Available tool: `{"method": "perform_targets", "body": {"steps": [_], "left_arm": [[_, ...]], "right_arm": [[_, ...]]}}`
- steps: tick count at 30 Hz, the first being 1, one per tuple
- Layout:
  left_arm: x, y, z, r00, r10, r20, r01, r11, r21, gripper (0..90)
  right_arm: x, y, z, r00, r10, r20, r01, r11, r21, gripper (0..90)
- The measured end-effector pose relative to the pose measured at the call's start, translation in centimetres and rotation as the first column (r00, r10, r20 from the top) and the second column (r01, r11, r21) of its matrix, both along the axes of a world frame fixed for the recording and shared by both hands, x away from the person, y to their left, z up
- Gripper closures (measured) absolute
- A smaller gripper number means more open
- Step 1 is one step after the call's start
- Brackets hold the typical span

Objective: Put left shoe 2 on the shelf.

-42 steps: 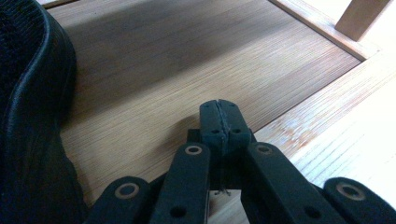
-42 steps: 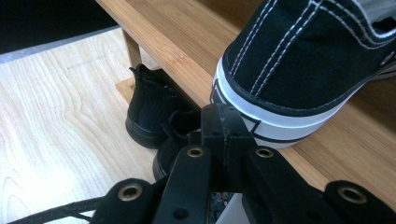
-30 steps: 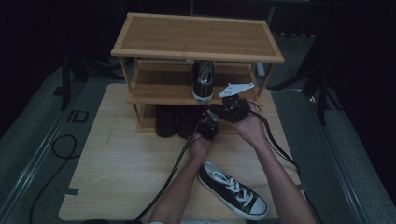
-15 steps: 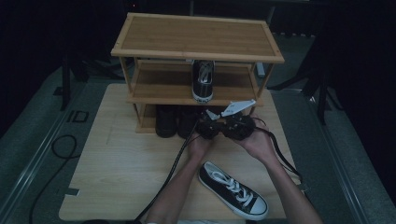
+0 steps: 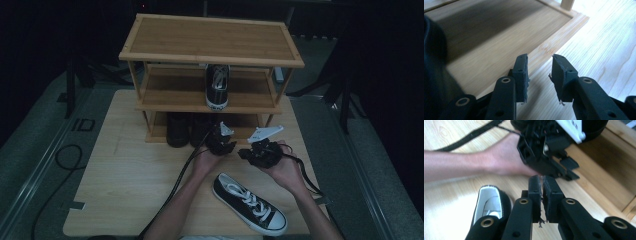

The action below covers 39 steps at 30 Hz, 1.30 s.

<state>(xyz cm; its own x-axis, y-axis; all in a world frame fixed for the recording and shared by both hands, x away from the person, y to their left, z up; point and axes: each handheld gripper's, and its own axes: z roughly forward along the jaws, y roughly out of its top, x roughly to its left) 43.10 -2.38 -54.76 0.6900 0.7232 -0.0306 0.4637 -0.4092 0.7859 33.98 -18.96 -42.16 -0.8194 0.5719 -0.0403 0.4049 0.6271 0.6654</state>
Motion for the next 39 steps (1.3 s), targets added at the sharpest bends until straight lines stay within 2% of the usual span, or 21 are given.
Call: {"method": "perform_targets", "body": {"steps": [7, 17, 24, 39], "left_arm": [[-0.5, 1.0, -0.7, 0.9999, 0.015, 0.003, -0.015, 0.9998, -0.014, 65.5], [-0.7, 1.2, -1.0, 0.9995, 0.022, 0.023, -0.021, 0.9992, -0.033, 65.5], [-0.5, 1.1, -1.0, 0.9997, 0.018, 0.018, -0.018, 0.9997, -0.019, 65.5], [-0.4, 0.8, -1.1, 0.9999, 0.016, 0.004, -0.016, 0.9999, 0.001, 65.2]], "right_arm": [[-0.8, -1.0, -1.3, 0.9989, -0.001, -0.048, 0.001, 1.0, 0.0, 83.7], [-2.7, -2.6, -2.4, 0.996, 0.003, -0.089, -0.004, 1.0, -0.004, 82.4], [-3.6, -3.7, -3.2, 0.9927, 0.004, -0.121, -0.004, 1.0, 0.001, 81.8], [-4.6, -5.4, -4.2, 0.9893, -0.007, -0.145, 0.006, 1.0, -0.007, 79.6]]}}
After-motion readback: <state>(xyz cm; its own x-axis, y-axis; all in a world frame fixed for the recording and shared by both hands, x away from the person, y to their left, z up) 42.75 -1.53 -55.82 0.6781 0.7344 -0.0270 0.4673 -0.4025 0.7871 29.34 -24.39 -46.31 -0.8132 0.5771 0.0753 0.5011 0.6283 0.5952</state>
